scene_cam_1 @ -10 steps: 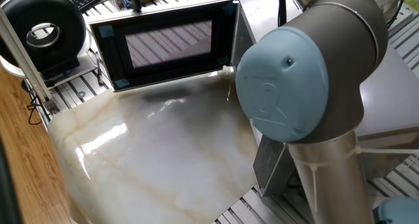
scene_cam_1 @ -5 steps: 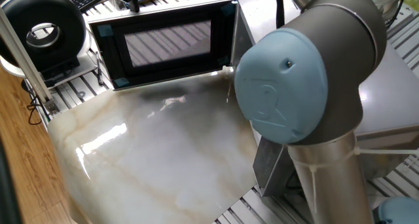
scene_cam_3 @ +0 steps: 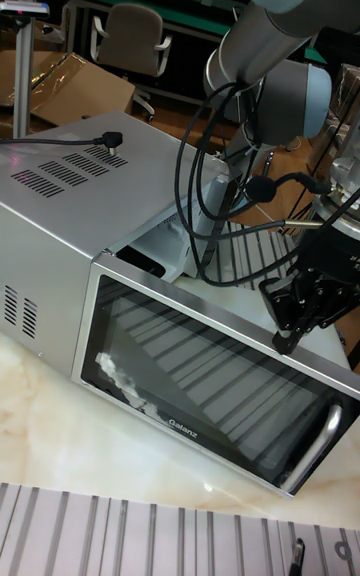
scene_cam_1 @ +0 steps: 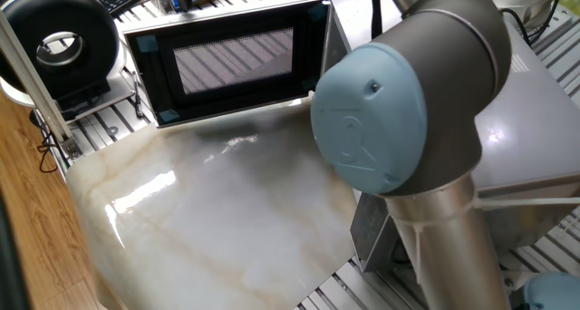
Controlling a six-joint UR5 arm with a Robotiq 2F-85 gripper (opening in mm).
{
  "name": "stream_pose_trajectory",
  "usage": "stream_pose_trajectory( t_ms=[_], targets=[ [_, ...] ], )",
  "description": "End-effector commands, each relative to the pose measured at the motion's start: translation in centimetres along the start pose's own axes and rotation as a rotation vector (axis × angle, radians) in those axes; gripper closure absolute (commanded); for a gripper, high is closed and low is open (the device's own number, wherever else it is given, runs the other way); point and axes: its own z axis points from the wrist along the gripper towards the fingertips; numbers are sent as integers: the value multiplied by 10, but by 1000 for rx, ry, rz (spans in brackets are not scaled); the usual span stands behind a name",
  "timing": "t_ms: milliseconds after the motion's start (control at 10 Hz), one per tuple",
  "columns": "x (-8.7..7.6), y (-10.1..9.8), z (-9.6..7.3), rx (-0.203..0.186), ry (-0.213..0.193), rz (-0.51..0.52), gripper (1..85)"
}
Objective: Close the microwave door
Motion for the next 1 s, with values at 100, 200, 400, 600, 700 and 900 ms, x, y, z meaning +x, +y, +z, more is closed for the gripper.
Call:
stream_pose_trajectory(
  t_ms=[100, 200, 400, 600, 700, 900],
  targets=[
    [-9, 3, 1, -12, -9, -19, 847],
    [-9, 4, 2, -12, -9, -19, 847],
    [-13, 5, 6, -16, -17, -29, 847],
    [-18, 10, 14, -9, -29, -24, 847],
    [-19, 12, 15, -7, -31, -23, 847],
    [-21, 12, 17, -4, -34, -22, 847]
  ],
)
